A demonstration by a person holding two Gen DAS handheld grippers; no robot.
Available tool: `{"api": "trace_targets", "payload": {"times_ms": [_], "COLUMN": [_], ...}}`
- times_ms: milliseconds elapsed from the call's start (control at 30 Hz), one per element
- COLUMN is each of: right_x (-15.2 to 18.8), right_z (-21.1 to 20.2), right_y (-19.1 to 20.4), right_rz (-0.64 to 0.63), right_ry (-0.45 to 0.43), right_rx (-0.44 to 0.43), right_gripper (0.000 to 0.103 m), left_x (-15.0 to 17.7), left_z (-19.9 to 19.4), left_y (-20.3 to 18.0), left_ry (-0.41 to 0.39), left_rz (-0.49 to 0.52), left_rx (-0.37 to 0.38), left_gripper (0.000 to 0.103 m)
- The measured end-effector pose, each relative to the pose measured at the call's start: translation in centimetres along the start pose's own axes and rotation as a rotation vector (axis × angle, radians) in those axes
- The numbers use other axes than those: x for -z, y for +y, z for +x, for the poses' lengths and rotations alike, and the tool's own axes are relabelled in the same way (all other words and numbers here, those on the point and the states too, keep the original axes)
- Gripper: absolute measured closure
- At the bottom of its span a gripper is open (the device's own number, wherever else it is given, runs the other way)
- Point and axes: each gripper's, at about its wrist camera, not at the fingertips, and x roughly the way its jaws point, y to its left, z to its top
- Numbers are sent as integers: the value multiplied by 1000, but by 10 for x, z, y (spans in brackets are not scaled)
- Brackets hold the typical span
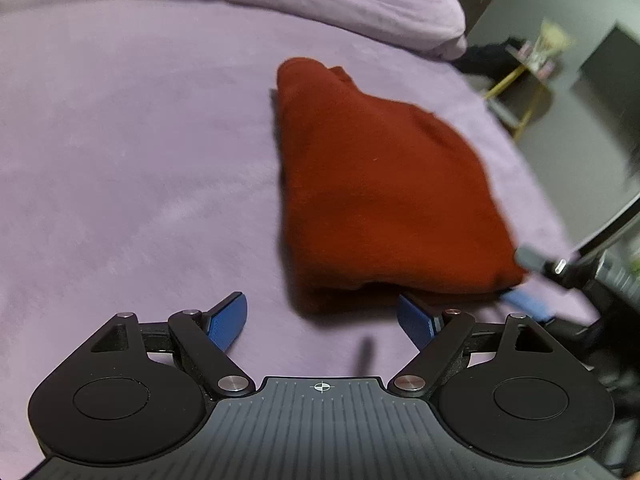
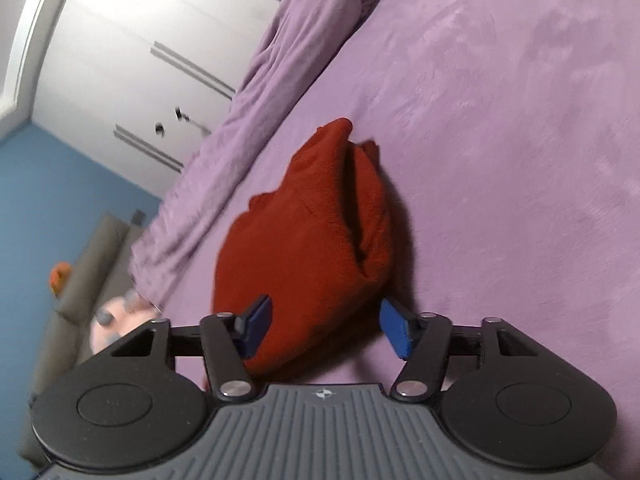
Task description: Fold small clothes
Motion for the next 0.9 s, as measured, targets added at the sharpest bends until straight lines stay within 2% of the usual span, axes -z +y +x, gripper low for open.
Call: {"api": "trace_targets", "payload": {"times_ms": [33,100,133,167,233,267,300,367,433,500,567,600,667,733,767,800,833,900], "right_x": [0,2,3,5,9,10,10,9,10,9,9,9,7,1,-6,-15,-26,-47], "right_z": [5,9,10,10,11,13,14,12,7,0,4,9,9,-4,-11,-14,-14,-7], "right_y": [0,3,3,-1,-15,-21,-21,-2,19,28,36,37,35,30,25,19,10,-5], "right_rz": [31,52,81,125,250,298,287,121,-15,-46,-165,-224,-307,-361,-365,-351,-323,-252], "right_ry": [-2,-12,-11,-13,-26,-38,-45,-61,-92,-118,-106,-89,-41,-39,-43,-33,-24,21], "right_rx": [3,-14,-50,-95,-202,-224,-170,10,77,68,171,215,210,145,104,82,51,3], "right_gripper": [57,79,88,92,92,92,93,94,95,96,96,95,91,74,59,32,22,19], "left_x": [0,0,0,1,0,-1,-1,-1,-2,-3,-3,-3,-5,-10,-13,-17,-24,-42], "left_z": [3,6,9,9,10,10,10,10,9,6,4,2,-6,-17,-22,-25,-25,-9], "left_y": [-6,-9,-10,-8,-7,-8,-9,-10,-9,-4,2,7,25,48,60,70,77,84], "left_ry": [-3,-20,-22,-22,-32,-39,-45,-52,-62,-68,-41,-25,11,4,-24,-49,-62,-52], "left_rz": [34,70,65,51,22,23,33,60,71,80,82,72,35,-15,-41,-73,-107,-153], "left_rx": [-50,-122,-147,-155,-165,-173,-188,-214,-227,-238,-214,-200,-144,-29,74,144,173,229], "left_gripper": [19,19,18,18,18,18,16,16,16,16,16,16,19,23,21,20,18,13]}}
